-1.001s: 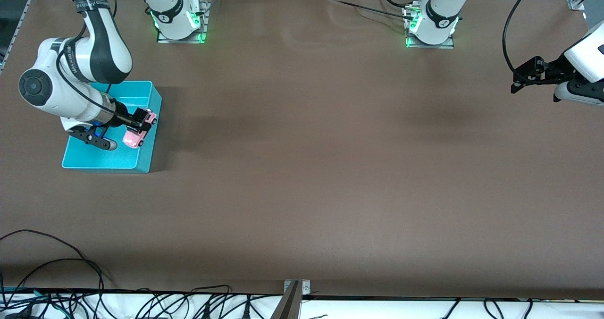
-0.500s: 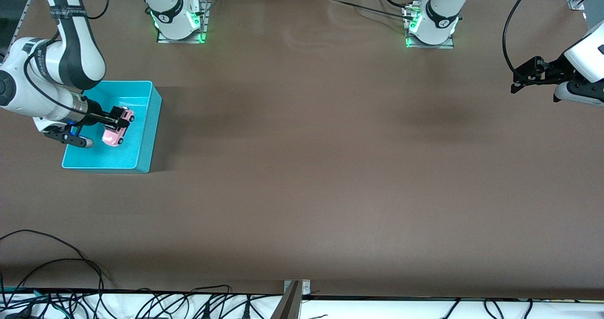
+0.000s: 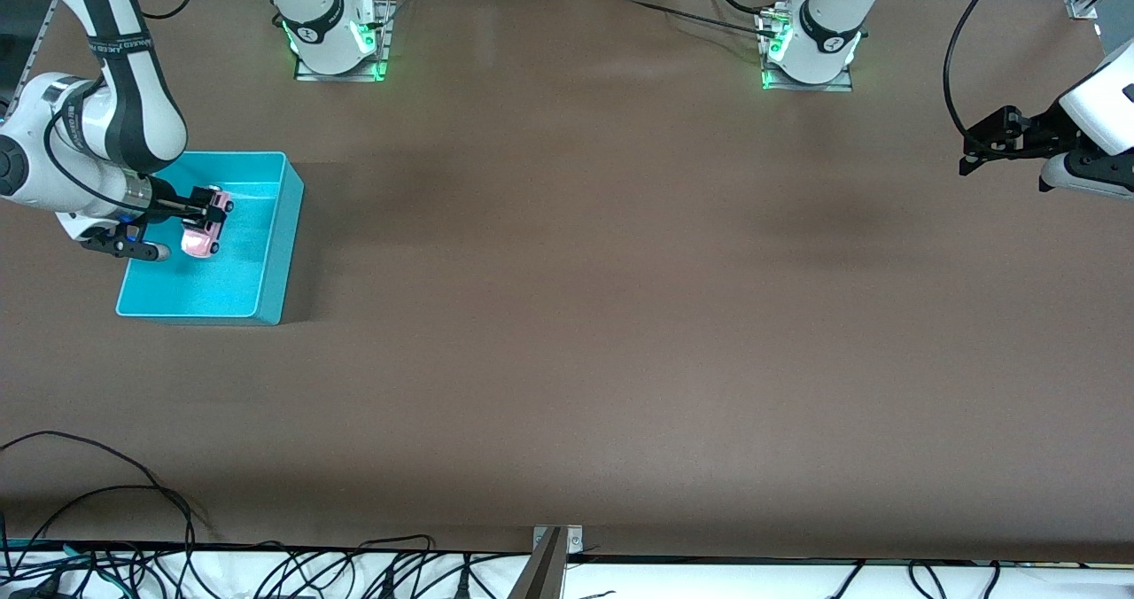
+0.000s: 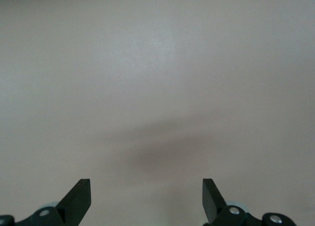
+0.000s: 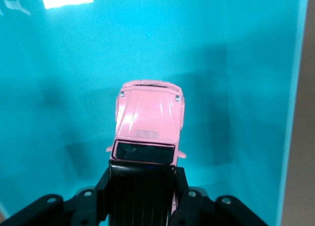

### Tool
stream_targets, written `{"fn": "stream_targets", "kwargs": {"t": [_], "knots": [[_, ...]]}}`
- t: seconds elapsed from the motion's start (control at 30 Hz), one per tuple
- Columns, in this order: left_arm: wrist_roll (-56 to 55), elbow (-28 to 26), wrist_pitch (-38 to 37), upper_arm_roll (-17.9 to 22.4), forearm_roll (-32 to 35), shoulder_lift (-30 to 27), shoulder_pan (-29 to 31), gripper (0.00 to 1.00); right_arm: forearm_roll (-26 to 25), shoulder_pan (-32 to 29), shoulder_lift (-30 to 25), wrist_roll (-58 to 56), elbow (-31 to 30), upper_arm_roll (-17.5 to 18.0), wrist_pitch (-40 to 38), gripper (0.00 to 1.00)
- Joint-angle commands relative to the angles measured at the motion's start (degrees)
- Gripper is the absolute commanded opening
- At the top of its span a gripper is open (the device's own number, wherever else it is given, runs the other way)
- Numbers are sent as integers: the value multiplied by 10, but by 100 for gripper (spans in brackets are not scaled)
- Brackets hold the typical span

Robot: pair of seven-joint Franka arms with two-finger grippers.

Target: Wind and store pink jeep toy

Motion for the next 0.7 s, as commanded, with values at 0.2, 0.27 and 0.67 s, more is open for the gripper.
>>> {"fn": "stream_targets", "kwargs": {"t": [0.2,0.27,0.67], "knots": [[0,-1,-3,-2,11,-9,2,100,-12,0,10,-13,-77,-6,109,0],[0,-1,-3,-2,11,-9,2,100,-12,0,15,-13,-81,-6,112,0],[-2,-1,-3,-2,11,-9,2,100,-12,-1,37,-13,-88,-6,132,0]]}}
